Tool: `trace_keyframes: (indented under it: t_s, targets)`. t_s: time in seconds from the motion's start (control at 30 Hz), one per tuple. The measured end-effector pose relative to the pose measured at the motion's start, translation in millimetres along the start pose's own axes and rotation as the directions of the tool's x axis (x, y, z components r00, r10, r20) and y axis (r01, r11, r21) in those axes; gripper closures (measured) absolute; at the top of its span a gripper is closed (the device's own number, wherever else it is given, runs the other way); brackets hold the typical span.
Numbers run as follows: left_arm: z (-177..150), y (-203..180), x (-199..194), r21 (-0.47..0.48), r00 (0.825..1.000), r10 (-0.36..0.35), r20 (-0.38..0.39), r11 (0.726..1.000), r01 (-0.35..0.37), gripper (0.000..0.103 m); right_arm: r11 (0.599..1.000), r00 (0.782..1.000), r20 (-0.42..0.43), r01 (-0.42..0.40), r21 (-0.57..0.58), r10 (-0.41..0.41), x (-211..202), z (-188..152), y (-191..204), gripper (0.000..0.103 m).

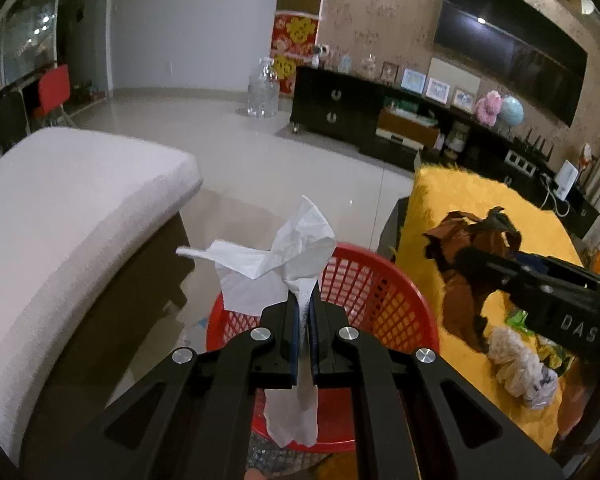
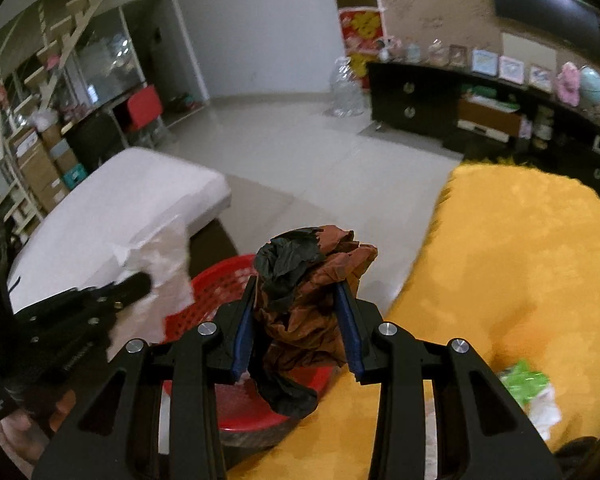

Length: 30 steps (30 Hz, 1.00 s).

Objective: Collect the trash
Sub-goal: 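Carry tissue and cloth to the red basket and open both tools, then move both open tools back over the remaining trash on the table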

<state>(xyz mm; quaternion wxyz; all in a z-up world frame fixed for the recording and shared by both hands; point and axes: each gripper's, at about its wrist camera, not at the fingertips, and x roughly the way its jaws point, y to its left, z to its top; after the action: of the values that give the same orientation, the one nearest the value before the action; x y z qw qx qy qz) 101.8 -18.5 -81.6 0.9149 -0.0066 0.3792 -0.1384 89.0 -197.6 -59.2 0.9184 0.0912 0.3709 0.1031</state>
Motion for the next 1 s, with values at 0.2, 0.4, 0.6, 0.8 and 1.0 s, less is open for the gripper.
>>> trace_keyframes:
  t_s: [0.2, 0.4, 0.6, 0.8, 1.0]
  targets:
    - [-4, 1, 8, -0.006, 1.000, -0.006, -0.026, 1.000, 0.006, 0.099, 0.999, 0.997, -0.068, -0.032, 0.002, 0.032, 23, -11, 11, 0.066]
    - [-1, 2, 6, -0.016, 1.000, 0.003, -0.013, 1.000, -0.003, 0.066, 0.998, 0.995, -0.081, -0.059, 0.023, 0.060, 28, -14, 15, 0.045]
    - [3, 3, -1, -0.028, 1.000, 0.004, 0.014, 1.000, -0.004, 0.055, 0.997, 0.996, -0.062, -0.054, 0.047, 0.057, 22, -13, 9, 0.043]
    - [8, -1, -11, -0.020, 0.999, 0.013, 0.053, 1.000, -0.012, 0.037, 0.998, 1.000, -0.017, -0.024, 0.052, 0.025, 3, -10, 0, 0.043]
    - [14, -4, -30, -0.051, 0.991, 0.022, 0.129, 0.999, -0.015, 0.015, 0.999, 0.997, 0.062, 0.034, 0.038, -0.036, -27, -5, -10, 0.040]
